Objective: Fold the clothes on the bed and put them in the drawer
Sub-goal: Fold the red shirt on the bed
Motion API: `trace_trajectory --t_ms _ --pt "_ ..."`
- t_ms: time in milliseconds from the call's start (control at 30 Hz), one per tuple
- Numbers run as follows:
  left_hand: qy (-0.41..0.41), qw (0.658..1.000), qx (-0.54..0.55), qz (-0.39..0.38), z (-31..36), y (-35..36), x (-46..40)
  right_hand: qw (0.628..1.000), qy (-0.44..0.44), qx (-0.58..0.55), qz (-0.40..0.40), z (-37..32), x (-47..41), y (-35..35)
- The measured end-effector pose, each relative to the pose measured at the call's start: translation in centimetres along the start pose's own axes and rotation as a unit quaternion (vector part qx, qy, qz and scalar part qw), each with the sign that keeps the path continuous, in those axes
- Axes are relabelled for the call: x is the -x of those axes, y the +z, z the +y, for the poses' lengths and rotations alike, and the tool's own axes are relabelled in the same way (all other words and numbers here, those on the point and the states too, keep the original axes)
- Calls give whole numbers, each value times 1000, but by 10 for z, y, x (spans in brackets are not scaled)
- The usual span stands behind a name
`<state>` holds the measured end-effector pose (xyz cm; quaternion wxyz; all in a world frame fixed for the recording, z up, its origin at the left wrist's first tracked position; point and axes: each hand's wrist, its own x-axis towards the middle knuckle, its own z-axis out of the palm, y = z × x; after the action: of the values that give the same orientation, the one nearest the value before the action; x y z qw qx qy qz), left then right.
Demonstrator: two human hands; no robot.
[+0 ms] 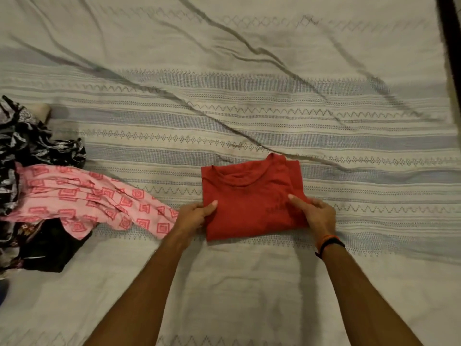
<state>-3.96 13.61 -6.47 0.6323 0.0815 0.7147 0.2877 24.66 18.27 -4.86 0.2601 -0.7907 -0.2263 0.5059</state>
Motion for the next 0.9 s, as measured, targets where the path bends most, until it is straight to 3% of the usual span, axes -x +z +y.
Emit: trace_trajectory --t_ms 67,200,267,433,600,900 --pt "19 1000 -18 12 3 5 -1 999 -24 37 9 -10 -6 1" --pt "68 995 -23 74 4 14 -10 988 -12 111 -107 -25 -19 6" --pt "86 993 -37 77 3 16 -9 977 -33 166 -129 -26 -21 12" --pt "147 982 -59 102 10 21 4 970 -134 191 -63 -21 -8 11" --pt "221 969 -72 84 23 47 36 972 -165 167 -27 -10 5 -22" --pt "215 972 -99 9 2 162 84 978 -172 117 22 -3 -6 -154"
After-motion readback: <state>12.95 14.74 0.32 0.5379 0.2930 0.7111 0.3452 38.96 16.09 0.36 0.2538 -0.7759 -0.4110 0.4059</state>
